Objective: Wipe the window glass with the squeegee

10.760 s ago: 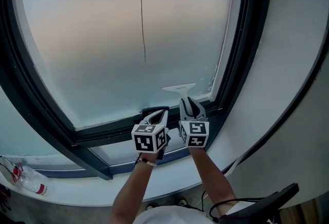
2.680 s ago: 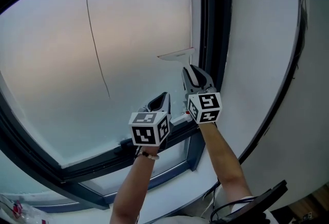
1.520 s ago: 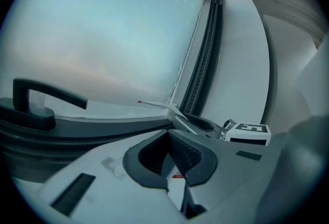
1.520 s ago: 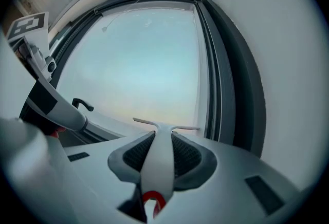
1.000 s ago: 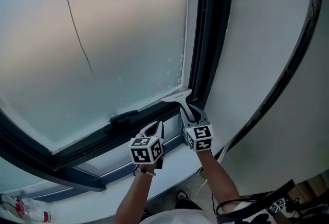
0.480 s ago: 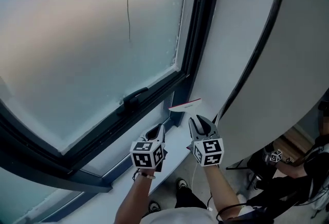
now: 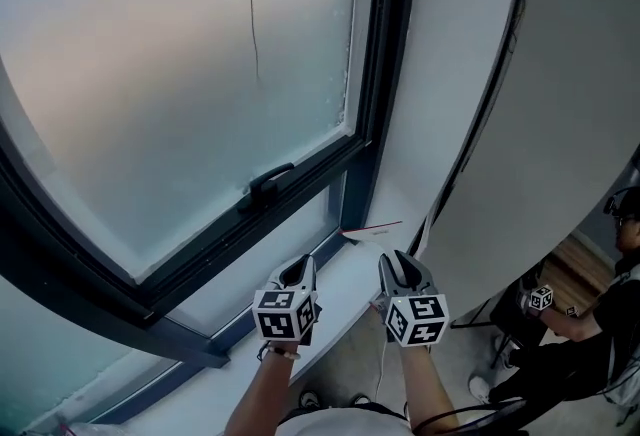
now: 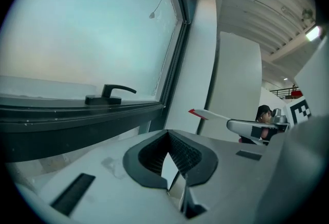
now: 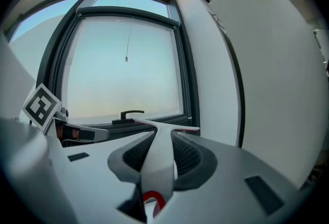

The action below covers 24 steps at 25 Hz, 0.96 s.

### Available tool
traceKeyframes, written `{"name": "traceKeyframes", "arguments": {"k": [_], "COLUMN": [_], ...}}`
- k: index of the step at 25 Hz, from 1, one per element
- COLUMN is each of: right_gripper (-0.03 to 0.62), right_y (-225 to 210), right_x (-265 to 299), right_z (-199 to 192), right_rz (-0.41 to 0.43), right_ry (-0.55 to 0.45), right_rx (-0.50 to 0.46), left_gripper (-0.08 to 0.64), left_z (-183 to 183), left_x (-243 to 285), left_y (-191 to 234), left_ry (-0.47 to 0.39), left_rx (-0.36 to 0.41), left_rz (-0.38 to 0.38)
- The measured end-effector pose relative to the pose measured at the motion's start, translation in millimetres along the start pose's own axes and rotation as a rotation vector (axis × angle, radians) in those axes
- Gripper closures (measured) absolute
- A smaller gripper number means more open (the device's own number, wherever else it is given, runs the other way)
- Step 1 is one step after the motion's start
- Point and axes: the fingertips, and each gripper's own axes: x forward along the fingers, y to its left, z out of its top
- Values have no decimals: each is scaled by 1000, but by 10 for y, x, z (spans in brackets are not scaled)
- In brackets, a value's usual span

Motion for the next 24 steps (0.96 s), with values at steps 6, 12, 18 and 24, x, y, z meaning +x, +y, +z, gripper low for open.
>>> {"name": "traceKeyframes", "arguments": {"k": [6,12,18,24], "right_gripper": [502,502,502,502], "right_y": [-244,-386,-413,-306], "right_x": [-319,-376,-372,-287], "right_z": [0,49,30,41], "right_rz": [-16,-29,-34,-26], "right_ry": [-4,4,5,6], "right_rx": [-10,-17,-26,-44], "left_gripper": [561,561,561,561], "left_z": [-54,-18,-96,-39], "left_x": [74,113,186,229], "left_y": [-366,-578,-622,-594], "left_ry": [-7,-15,3,-2], "left_rx": [4,-13,-26,0], "left_rz": [-13,-33,-44,-53]}}
